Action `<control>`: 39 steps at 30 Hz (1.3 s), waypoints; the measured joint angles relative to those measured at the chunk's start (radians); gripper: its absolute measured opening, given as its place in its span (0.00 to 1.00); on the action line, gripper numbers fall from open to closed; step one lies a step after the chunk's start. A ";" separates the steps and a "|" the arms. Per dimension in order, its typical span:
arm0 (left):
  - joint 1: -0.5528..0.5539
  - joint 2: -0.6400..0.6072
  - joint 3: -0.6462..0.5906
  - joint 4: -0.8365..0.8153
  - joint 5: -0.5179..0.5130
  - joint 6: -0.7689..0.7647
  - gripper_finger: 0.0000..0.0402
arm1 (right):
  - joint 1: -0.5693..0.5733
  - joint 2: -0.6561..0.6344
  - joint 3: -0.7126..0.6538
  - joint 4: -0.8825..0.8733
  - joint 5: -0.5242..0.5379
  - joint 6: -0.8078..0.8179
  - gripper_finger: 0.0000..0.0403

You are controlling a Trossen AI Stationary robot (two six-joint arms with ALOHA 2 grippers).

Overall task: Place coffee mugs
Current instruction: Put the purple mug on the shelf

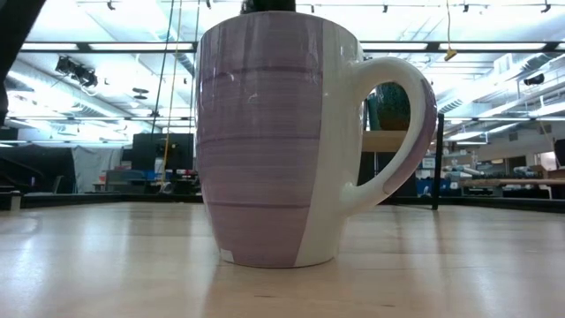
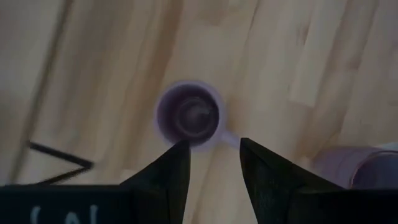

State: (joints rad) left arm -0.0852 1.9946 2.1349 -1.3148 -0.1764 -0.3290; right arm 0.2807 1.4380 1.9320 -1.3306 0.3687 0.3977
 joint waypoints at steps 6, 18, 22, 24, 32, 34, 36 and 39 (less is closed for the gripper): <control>-0.072 -0.053 0.000 -0.031 -0.109 0.036 0.36 | 0.001 0.000 0.000 0.028 -0.028 -0.010 0.21; -0.155 -0.139 -0.001 -0.004 -0.124 0.034 0.35 | -0.001 0.061 0.000 0.133 -0.052 -0.076 0.21; -0.174 -0.170 0.000 0.020 -0.145 0.050 0.35 | -0.001 0.103 0.000 0.135 -0.056 -0.087 0.21; -0.188 -0.179 -0.001 0.021 -0.150 0.075 0.35 | -0.003 0.119 -0.001 0.138 -0.062 -0.087 0.21; -0.221 -0.221 -0.074 0.092 -0.150 0.139 0.35 | -0.009 0.132 -0.001 0.207 -0.067 -0.080 0.21; -0.230 -0.253 -0.152 0.147 -0.145 0.139 0.35 | -0.009 0.132 -0.001 0.216 -0.067 -0.078 0.21; -0.244 -0.299 -0.242 0.199 -0.142 0.132 0.35 | -0.009 0.131 0.000 0.218 -0.067 -0.067 0.21; -0.253 -0.371 -0.362 0.271 -0.131 0.099 0.35 | -0.009 0.139 0.000 0.220 -0.068 -0.052 0.21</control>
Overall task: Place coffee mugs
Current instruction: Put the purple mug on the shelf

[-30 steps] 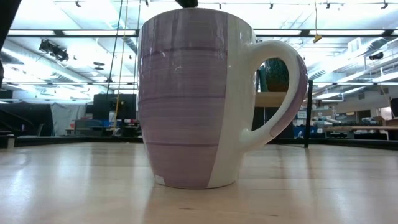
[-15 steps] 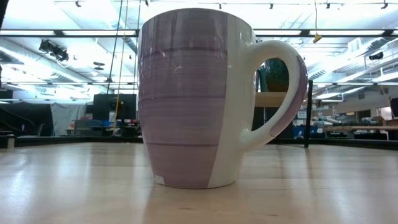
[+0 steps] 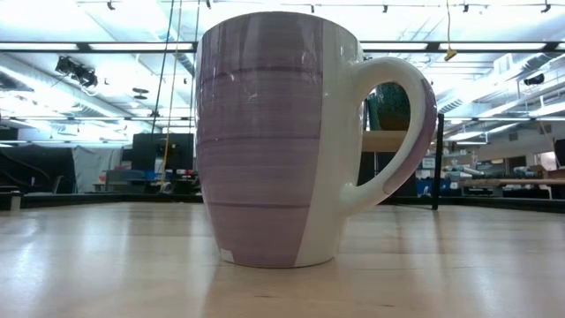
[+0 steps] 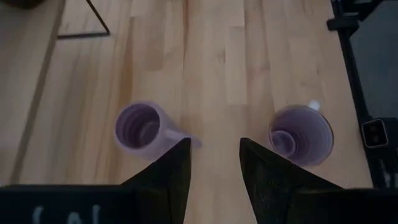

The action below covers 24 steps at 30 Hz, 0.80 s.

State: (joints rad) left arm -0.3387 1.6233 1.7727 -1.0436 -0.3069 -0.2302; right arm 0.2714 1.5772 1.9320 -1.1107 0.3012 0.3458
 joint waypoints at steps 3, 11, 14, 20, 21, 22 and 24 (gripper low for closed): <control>-0.002 -0.071 -0.097 0.042 0.009 -0.035 0.35 | -0.001 0.016 0.000 0.009 0.000 0.003 0.21; -0.004 -0.244 -0.244 0.098 0.010 -0.080 0.35 | -0.031 0.096 0.000 0.027 -0.080 0.011 0.21; -0.007 -0.305 -0.292 0.117 -0.010 -0.080 0.35 | -0.048 0.131 0.000 0.035 -0.113 0.010 0.22; -0.007 -0.424 -0.431 0.212 -0.014 -0.080 0.35 | -0.079 0.194 0.000 0.042 -0.178 -0.014 0.30; -0.007 -0.440 -0.452 0.220 -0.014 -0.081 0.35 | -0.083 0.207 0.000 0.041 -0.189 -0.019 0.32; -0.007 -0.457 -0.473 0.236 -0.015 -0.088 0.35 | -0.087 0.218 0.000 0.042 -0.199 -0.025 0.35; -0.006 -0.493 -0.517 0.252 -0.019 -0.101 0.35 | -0.095 0.242 0.000 0.043 -0.219 -0.027 0.40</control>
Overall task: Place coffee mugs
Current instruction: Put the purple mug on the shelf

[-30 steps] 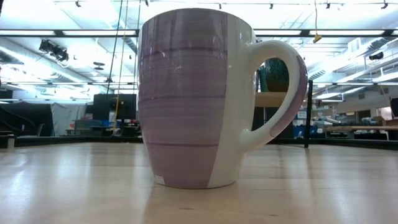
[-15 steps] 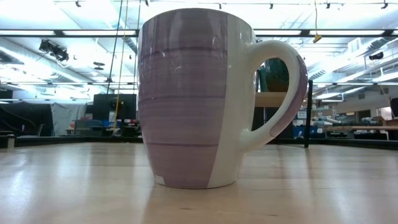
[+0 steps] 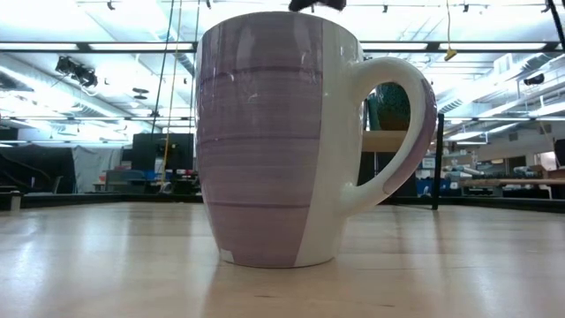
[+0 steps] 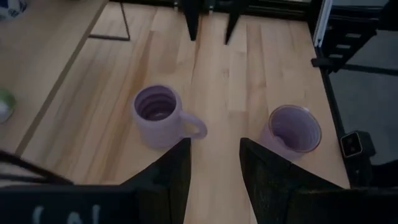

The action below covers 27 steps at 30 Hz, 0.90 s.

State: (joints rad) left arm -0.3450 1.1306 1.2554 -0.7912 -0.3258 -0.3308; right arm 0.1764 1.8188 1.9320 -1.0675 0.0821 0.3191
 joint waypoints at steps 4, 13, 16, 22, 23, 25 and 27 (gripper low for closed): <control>0.000 -0.077 -0.093 0.037 -0.013 -0.033 0.35 | -0.019 0.049 0.000 0.008 -0.058 0.009 0.48; -0.007 -0.277 -0.284 0.187 -0.015 -0.082 0.35 | -0.070 0.091 0.000 0.036 -0.082 0.047 0.50; -0.005 -0.339 -0.327 0.207 -0.017 -0.110 0.35 | -0.081 0.101 0.000 0.021 -0.075 0.019 0.50; -0.005 -0.414 -0.361 0.203 -0.043 -0.181 0.35 | -0.091 0.111 0.000 0.013 -0.043 -0.171 0.50; -0.005 -0.422 -0.361 0.202 -0.047 -0.191 0.35 | -0.095 0.111 0.000 0.013 -0.041 -0.204 0.50; -0.005 -0.433 -0.361 0.203 -0.063 -0.216 0.35 | -0.108 0.111 0.000 -0.001 -0.042 -0.255 0.50; -0.005 -0.444 -0.361 0.204 -0.084 -0.234 0.35 | -0.122 0.111 -0.007 -0.013 -0.051 -0.286 0.50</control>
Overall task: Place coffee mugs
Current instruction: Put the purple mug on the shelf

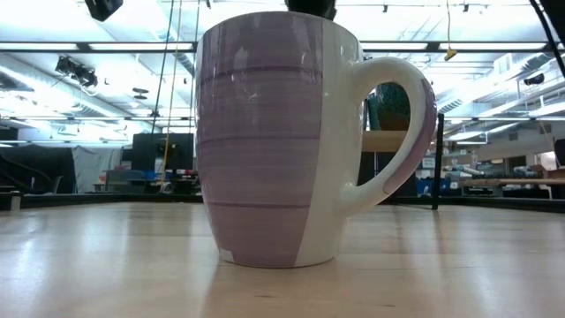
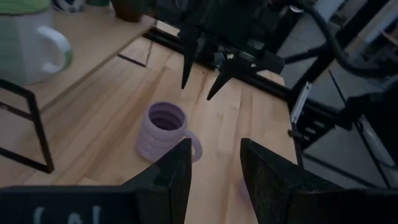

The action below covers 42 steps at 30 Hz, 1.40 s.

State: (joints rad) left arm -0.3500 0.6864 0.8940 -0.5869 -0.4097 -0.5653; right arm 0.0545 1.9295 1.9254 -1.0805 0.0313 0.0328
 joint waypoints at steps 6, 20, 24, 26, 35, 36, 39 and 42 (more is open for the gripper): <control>0.000 -0.021 0.000 0.002 -0.042 -0.033 0.35 | -0.025 0.001 -0.092 0.011 -0.024 -0.064 0.50; 0.000 -0.035 0.000 0.042 -0.093 -0.047 0.35 | 0.000 0.000 -0.246 0.147 -0.044 -0.089 0.50; 0.000 -0.035 0.000 0.066 -0.094 -0.044 0.35 | 0.008 0.000 -0.280 0.183 -0.048 -0.087 0.50; 0.000 -0.035 0.000 0.065 -0.094 -0.043 0.35 | 0.008 0.000 -0.309 0.199 -0.049 -0.086 0.50; 0.000 -0.035 0.000 0.065 -0.094 -0.040 0.35 | 0.007 0.000 -0.395 0.347 -0.017 -0.086 0.50; 0.000 -0.035 0.000 0.065 -0.094 -0.040 0.35 | 0.007 0.000 -0.400 0.354 -0.017 -0.086 0.50; 0.000 -0.034 0.000 0.065 -0.094 -0.041 0.35 | 0.007 -0.001 -0.427 0.399 -0.016 -0.085 0.50; 0.000 -0.034 0.000 0.066 -0.094 -0.041 0.35 | 0.007 -0.001 -0.460 0.416 -0.016 -0.078 0.49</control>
State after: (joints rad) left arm -0.3500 0.6521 0.8940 -0.5213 -0.5041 -0.6060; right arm 0.0616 1.9289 1.4650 -0.6642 0.0149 -0.0456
